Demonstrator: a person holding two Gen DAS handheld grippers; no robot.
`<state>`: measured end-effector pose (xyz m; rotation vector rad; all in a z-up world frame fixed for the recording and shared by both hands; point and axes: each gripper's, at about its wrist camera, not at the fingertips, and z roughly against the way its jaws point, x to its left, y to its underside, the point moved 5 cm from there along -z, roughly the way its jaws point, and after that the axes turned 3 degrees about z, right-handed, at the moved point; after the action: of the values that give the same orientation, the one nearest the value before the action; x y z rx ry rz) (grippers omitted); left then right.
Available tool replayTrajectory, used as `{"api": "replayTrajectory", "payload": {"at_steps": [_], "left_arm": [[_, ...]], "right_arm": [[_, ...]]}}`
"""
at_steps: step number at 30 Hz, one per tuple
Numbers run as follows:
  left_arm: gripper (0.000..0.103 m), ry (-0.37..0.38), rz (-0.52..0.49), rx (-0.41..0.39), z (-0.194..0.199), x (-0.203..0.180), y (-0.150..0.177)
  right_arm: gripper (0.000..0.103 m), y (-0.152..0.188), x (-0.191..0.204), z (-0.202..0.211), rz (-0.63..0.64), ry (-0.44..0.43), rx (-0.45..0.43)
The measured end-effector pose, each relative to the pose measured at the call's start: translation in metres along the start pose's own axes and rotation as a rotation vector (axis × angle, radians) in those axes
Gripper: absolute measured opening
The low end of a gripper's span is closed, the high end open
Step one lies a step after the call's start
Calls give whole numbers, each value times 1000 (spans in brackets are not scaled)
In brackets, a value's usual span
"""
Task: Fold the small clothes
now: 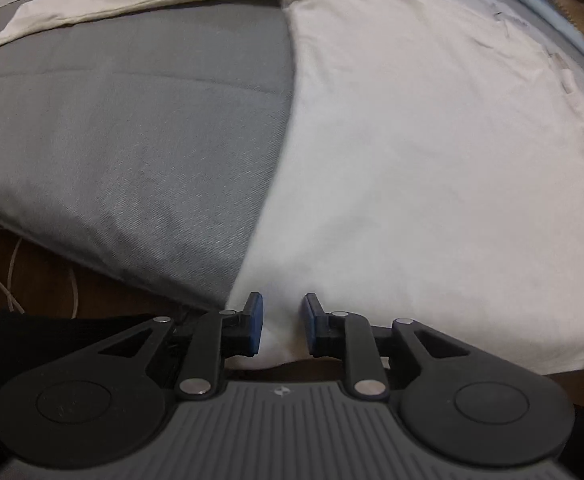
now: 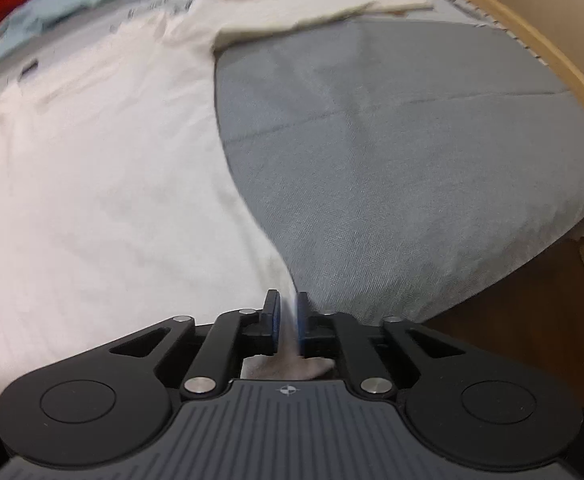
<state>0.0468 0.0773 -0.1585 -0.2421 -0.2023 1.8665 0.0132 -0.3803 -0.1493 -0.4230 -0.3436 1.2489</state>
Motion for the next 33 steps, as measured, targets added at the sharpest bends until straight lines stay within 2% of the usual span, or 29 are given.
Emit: {"api": "replayTrajectory", "payload": {"at_steps": [1, 4, 5, 6, 7, 9, 11, 12, 14, 15, 16, 19, 22, 24, 28, 30, 33], "left_arm": [[24, 7, -1, -15, 3, -1, -2], [28, 25, -25, -49, 6, -6, -5], [28, 8, -33, -31, 2, -6, -4], [28, -7, -32, -3, -4, -6, -2], [28, -18, -25, 26, -9, -4, 1], [28, -18, -10, 24, -9, -5, 2], [29, 0, -28, -29, 2, -10, -3], [33, 12, -42, -68, 9, -14, -5], [50, 35, -55, -135, 23, -20, -8], [62, 47, -58, -174, 30, -22, -10], [69, 54, -61, -203, 35, -24, -11], [70, 81, -66, -296, 53, -30, -16], [75, 124, -36, -354, 71, -31, -24], [78, 142, -42, -396, 85, -36, -38], [81, 125, -145, -482, 109, -45, -82], [81, 124, -163, -512, 116, -41, -110], [81, 110, -168, -551, 116, -20, -157]], "right_arm": [[25, -1, 2, 1, 6, -15, -12], [32, 4, 8, -7, 56, -11, 38], [32, 10, 9, -14, 72, 8, 82], [33, 11, 9, -14, 76, 18, 85], [34, 9, 9, -12, 71, 24, 76], [34, 3, 8, -6, 44, 9, 49], [34, -4, 7, 2, 8, -16, 5], [34, -7, 8, 6, 0, -29, -15], [34, -13, 12, 13, -8, -54, -55], [34, -16, 14, 16, -7, -66, -76], [34, -16, 16, 21, -2, -72, -99], [34, -27, 23, 30, 9, -74, -179], [34, -37, 26, 50, -6, -92, -295], [36, -45, 30, 63, 8, -84, -369], [40, -63, 39, 80, 67, -80, -403], [40, -79, 44, 96, 90, -105, -437], [49, -107, 50, 119, 176, -128, -510]]}}
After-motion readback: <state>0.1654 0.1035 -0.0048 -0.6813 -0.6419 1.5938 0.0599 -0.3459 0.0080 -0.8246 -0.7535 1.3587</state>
